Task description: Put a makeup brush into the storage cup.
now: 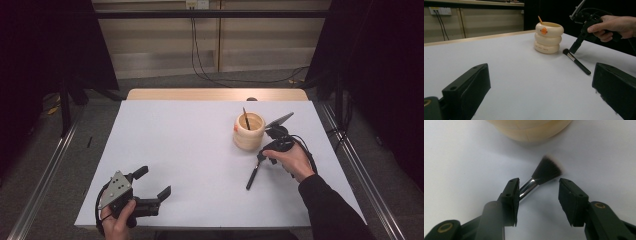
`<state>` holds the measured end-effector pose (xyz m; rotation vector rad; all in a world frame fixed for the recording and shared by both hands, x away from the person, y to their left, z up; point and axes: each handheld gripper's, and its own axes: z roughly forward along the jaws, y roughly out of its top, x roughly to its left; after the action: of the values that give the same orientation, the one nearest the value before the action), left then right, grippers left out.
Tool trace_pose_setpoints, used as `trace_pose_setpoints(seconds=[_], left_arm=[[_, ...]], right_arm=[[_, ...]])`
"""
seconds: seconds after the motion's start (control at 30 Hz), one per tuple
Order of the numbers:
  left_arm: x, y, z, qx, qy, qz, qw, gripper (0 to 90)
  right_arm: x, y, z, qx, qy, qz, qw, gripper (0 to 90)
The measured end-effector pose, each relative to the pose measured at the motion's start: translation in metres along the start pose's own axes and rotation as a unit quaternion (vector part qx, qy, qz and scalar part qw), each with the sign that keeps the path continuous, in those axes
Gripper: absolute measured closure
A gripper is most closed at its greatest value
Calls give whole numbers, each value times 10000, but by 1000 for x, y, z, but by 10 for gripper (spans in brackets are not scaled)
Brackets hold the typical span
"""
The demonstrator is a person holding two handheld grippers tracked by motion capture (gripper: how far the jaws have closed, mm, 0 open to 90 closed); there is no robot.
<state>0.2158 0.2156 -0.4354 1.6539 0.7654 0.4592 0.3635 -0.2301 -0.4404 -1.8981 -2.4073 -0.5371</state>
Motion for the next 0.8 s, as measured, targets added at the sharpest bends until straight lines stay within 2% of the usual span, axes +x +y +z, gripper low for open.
trace_pose_setpoints(seconds=[0.1,0.13,0.17,0.33,0.4,0.5,0.63,0.8], left_arm=[[0,0,0,-9,0,17,10000,16],[0,0,0,-3,1,19,10000,16],[-1,0,-1,-8,-3,24,10000,16],[0,0,-1,-12,-4,40,10000,16],[0,0,-1,-18,-33,29,10000,16],[0,0,-1,-4,-24,37,10000,17],[0,0,-1,-15,-5,21,10000,16],[0,0,-1,-6,-8,14,10000,17]], right_arm=[[0,1,1,101,-67,91,9999,502],[-1,1,3,54,-21,59,10000,482],[-1,2,3,74,-9,125,9999,474],[0,4,7,82,9,102,9999,466],[2,4,9,132,-57,122,9998,469],[3,4,12,128,-64,39,9999,471],[5,3,13,204,-165,69,9996,514],[2,2,11,255,-262,-30,9993,590]])
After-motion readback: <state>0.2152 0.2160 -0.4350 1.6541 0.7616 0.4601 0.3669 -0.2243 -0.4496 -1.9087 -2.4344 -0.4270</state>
